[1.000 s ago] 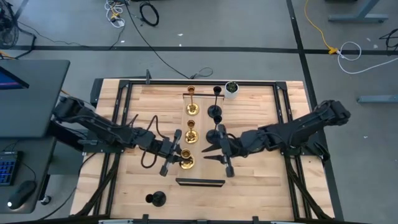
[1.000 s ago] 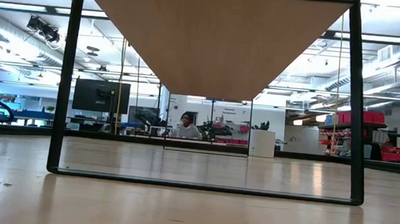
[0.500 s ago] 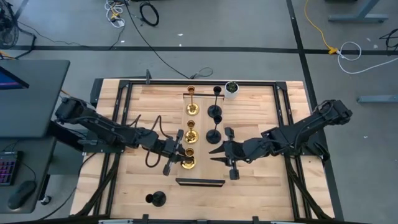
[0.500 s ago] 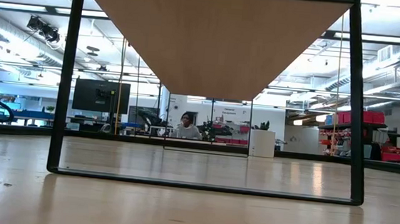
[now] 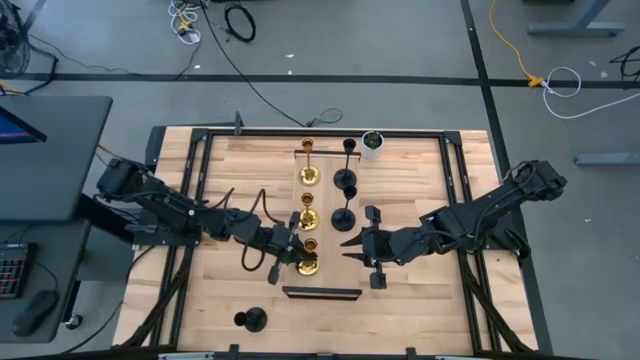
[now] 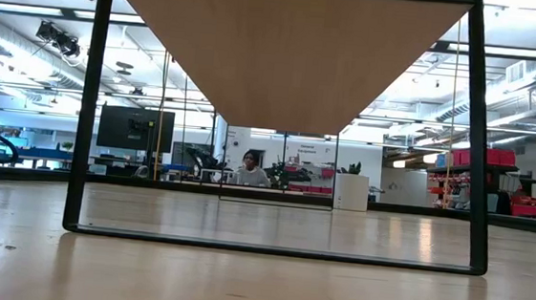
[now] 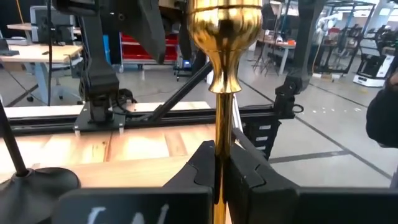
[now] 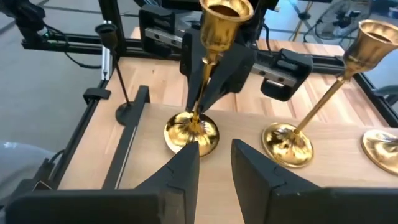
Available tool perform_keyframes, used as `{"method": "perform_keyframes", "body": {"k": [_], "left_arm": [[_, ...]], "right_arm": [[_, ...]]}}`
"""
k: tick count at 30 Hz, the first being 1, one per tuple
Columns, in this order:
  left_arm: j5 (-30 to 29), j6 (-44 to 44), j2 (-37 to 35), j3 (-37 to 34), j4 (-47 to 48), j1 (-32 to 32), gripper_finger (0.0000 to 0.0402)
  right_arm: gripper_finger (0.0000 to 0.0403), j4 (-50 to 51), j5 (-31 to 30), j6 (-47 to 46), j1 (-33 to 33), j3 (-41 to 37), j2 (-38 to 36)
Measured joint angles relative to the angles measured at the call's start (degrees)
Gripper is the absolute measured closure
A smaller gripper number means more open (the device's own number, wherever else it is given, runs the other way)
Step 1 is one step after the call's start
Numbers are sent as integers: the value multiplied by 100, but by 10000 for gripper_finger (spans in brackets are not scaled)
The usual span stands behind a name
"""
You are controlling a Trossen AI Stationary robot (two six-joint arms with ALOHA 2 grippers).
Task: Pick & Place candle stick holders
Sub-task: Put the gold candle holder on the shelf
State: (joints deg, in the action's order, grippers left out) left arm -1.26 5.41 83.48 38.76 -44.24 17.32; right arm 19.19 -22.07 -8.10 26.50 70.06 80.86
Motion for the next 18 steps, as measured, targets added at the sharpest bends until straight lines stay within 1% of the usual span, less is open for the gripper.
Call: {"method": "perform_keyframes", "body": {"k": [5, 10, 15, 18], "left_arm": [[0, 87, 2, -1, 26, 33, 389], [2, 396, 2, -2, 179, 59, 375], [3, 400, 2, -2, 196, 59, 385], [4, 400, 2, -2, 200, 59, 381]], "right_arm": [[307, 47, -1, -13, -2, 0, 0], [307, 70, 1, -26, -2, 0, 0], [307, 69, 1, -26, -2, 0, 0], [307, 69, 1, -26, -2, 0, 0]]}}
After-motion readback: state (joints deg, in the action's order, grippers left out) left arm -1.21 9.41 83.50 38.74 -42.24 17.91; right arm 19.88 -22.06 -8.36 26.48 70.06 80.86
